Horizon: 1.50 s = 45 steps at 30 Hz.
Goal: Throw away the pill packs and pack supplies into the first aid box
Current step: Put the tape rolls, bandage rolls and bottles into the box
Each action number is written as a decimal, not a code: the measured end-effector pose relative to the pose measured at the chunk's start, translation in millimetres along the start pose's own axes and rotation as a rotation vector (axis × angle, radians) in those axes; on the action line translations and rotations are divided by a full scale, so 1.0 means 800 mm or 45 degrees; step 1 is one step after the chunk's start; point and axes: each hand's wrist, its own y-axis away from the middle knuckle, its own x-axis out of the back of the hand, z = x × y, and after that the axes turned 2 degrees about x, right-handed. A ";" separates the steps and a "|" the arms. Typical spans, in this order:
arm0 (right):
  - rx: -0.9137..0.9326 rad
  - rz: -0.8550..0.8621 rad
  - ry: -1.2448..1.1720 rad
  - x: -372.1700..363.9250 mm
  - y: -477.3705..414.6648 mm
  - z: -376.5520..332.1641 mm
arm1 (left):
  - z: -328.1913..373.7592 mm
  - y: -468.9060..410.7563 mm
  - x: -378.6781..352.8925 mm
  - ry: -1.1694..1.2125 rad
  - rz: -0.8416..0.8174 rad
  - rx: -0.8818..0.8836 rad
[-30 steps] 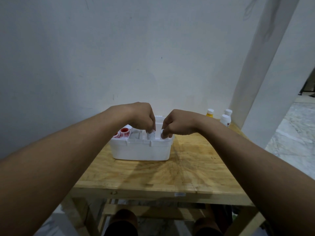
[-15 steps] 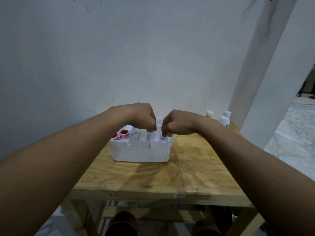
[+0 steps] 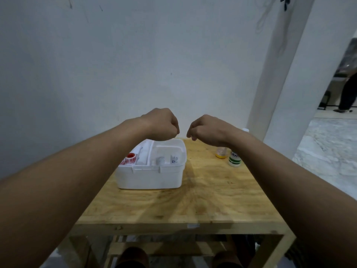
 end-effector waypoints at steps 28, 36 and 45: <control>-0.330 0.364 -0.227 -0.003 0.025 0.231 | 0.140 -0.160 -0.165 0.713 -0.081 0.467; -0.254 0.405 -0.263 -0.003 0.022 0.242 | 0.141 -0.169 -0.188 0.821 0.039 0.343; -0.209 0.414 -0.168 0.005 0.030 0.233 | 0.157 -0.160 -0.164 0.784 0.146 0.222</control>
